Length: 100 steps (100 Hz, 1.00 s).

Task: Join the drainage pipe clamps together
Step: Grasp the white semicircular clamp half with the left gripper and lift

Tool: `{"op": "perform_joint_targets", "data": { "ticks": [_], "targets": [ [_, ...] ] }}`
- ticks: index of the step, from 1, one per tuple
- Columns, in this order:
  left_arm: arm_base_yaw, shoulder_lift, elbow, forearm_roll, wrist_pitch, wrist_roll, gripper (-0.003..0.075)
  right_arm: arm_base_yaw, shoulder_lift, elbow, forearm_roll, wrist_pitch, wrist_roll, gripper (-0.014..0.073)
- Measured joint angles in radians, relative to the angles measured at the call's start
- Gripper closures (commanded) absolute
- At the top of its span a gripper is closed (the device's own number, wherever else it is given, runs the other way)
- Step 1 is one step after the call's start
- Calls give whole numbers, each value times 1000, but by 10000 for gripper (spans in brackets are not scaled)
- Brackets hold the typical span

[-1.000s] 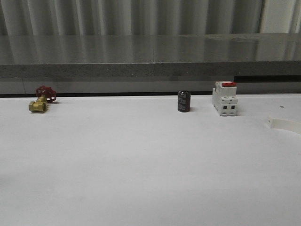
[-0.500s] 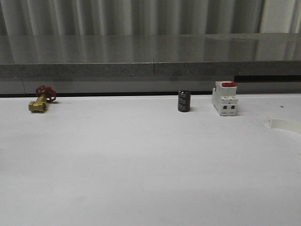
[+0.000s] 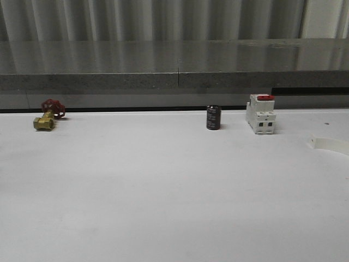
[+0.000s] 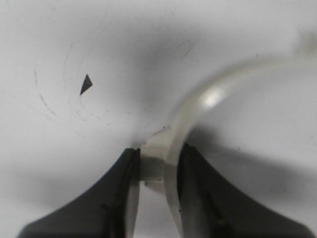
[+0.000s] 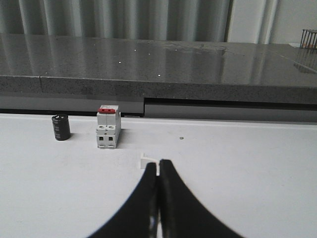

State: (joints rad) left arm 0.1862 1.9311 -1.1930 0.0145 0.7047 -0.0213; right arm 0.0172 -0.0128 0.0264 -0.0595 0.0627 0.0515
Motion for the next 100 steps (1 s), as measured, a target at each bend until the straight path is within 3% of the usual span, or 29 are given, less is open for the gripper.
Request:
{"op": "perform_joint_targets", "data": {
  "ticks": [26,78,100],
  "targets": [
    [-38,-61,0,0,-7,0,741,0,0,0,0,0,0,660],
    [-428,-103,-13,-108,13,-86,741,0,0,0,0,0,0,660],
    [-530,-35,-95,-153,11,-149,741,0,0,0,0,0,0,660]
  ]
}}
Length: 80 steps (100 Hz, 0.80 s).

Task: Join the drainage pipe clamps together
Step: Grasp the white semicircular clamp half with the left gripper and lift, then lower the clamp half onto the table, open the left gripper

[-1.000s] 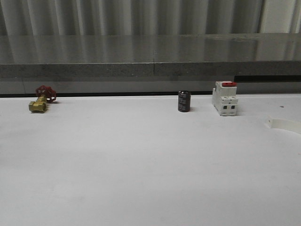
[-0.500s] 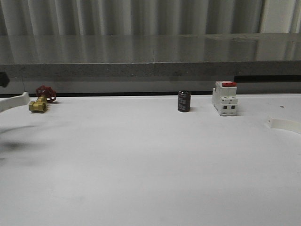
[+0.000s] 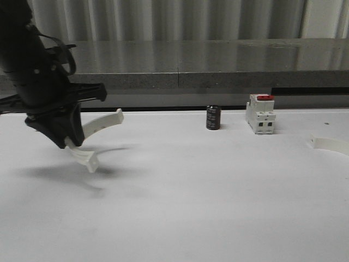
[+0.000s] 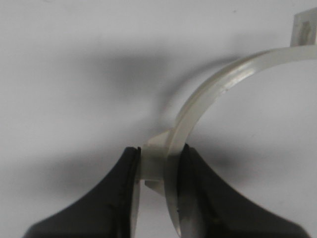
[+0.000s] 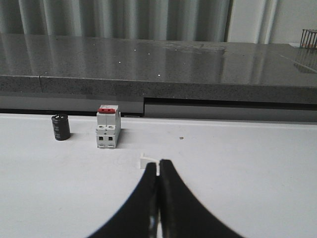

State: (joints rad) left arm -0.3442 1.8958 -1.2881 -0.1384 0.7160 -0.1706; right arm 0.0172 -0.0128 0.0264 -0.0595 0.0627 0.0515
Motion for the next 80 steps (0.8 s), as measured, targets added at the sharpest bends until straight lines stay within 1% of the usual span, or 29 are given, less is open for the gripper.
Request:
{"op": "perform_joint_targets", "data": {
  "ticks": [19,25,30,37,42,49,54,59,74,80],
  "targets": [
    [-38,67,-57,-28,4,-6,738,0,0,0,0,0,0,660],
    [-40,80,-69,-35,10,-6,715,0,0,0,0,0,0,660],
    [-43,90,-76,-37,23,-6,669,0,0,0,0,0,0,660],
    [-43,107,-80,-39,37,-6,575,0,0,0,0,0,0,660],
    [-43,118,-81,-39,41,-6,482,0,0,0,0,0,0,660],
    [-43,124,-81,-39,42,-7,379,0,0,0,0,0,0,660],
    [-43,124,-85,-39,44,-8,335,0,0,0,0,0,0,660],
    [-43,124,-92,-39,44,-8,322,0,0,0,0,0,0,660],
    [-43,111,-125,-39,44,-8,323,0,0,0,0,0,0,660],
    [-43,87,-130,-39,44,-8,342,0,0,0,0,0,0,660]
  ]
}}
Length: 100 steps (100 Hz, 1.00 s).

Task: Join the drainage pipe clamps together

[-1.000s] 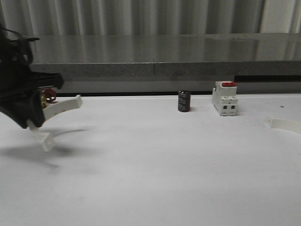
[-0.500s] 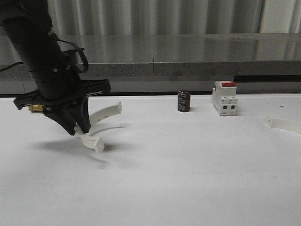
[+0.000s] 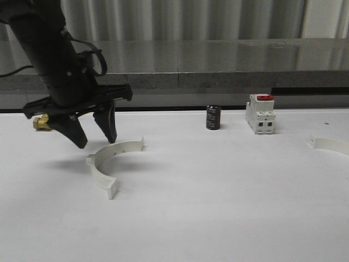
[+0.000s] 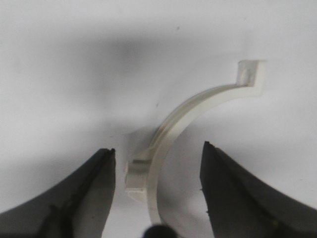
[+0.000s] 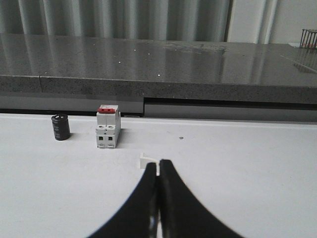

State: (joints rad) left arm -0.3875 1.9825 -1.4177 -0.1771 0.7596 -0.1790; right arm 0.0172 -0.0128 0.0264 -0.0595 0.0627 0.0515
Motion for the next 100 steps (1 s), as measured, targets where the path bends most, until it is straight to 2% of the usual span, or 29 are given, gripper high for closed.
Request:
{"op": "perform_joint_targets", "data": {
  "ticks": [8,25,33,59,80,100],
  "targets": [
    [0,-47,-4,9,2,0,410,0,0,0,0,0,0,660],
    [11,-167,-4,34,41,27,653,0,0,0,0,0,0,660],
    [36,-222,-4,38,69,59,741,0,0,0,0,0,0,660],
    [181,-386,40,54,115,105,741,0,0,0,0,0,0,660],
    [302,-562,189,95,108,107,741,0,0,0,0,0,0,660],
    [361,-756,360,127,47,109,741,0,0,0,0,0,0,660]
  ]
}}
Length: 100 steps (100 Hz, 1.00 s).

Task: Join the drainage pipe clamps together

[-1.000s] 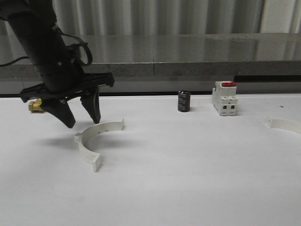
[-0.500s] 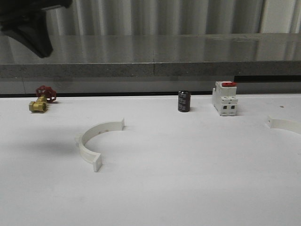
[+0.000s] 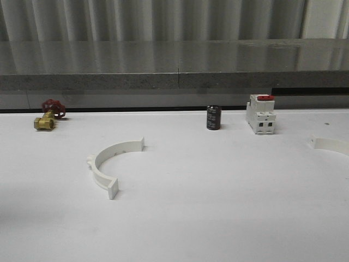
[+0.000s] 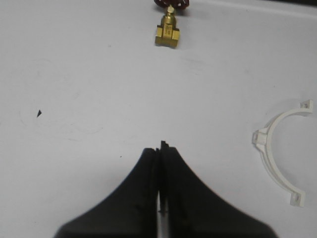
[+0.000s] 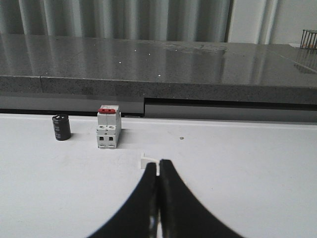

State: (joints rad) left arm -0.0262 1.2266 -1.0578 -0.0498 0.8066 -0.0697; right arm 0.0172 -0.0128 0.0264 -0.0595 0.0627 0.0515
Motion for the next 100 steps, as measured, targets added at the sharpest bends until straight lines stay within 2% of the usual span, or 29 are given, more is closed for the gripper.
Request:
{"op": "perform_joint_targets", "data": {
  "ticks": [31,57,78,100],
  "targets": [
    [12,-343,243,4,-137,2,741,0,0,0,0,0,0,660],
    [12,-626,427,20,-147,2,741,0,0,-5,0,-5,0,660],
    [13,-809,539,35,-147,2,741,0,37,-155,0,172,0,660],
    [13,-915,585,37,-145,2,741,0,249,-343,0,411,0,660]
  ]
}}
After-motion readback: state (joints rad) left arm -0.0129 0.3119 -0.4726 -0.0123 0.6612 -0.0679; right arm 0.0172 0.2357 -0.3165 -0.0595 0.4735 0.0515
